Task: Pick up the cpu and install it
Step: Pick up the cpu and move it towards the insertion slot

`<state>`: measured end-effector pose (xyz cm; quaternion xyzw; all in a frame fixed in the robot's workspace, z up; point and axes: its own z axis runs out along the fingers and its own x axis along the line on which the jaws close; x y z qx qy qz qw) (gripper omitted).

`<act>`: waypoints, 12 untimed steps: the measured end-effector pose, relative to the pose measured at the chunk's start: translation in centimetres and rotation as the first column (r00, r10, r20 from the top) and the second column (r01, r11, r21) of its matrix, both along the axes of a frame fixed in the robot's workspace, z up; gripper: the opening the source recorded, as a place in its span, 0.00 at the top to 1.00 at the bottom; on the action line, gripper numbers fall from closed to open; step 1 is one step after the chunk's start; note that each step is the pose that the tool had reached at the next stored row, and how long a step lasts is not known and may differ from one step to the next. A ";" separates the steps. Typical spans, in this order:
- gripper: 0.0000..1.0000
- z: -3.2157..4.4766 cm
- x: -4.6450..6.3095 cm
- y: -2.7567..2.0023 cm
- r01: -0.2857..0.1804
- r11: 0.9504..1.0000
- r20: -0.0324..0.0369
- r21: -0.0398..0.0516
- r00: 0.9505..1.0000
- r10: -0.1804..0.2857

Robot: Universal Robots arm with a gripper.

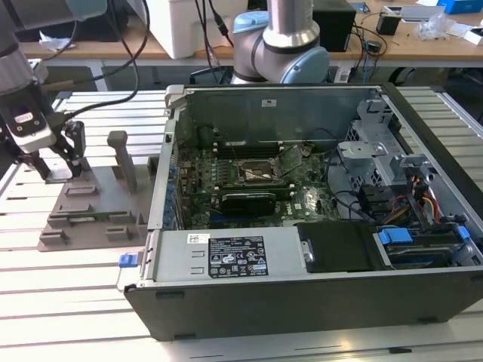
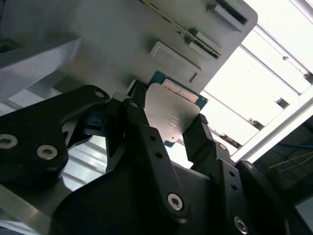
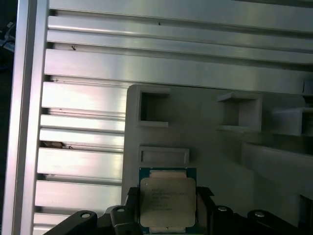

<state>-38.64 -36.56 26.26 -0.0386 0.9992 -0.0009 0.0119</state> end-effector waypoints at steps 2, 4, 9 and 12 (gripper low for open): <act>0.45 1.13 0.0 0.04 0.000 1.000 0.000 0.000 1.000 0.000; 0.45 2.05 0.0 0.21 0.000 1.000 0.000 0.000 1.000 0.000; 0.45 4.26 0.0 0.98 0.000 1.000 0.000 0.000 1.000 0.000; 0.45 6.08 0.0 1.05 0.000 1.000 0.000 0.000 1.000 0.000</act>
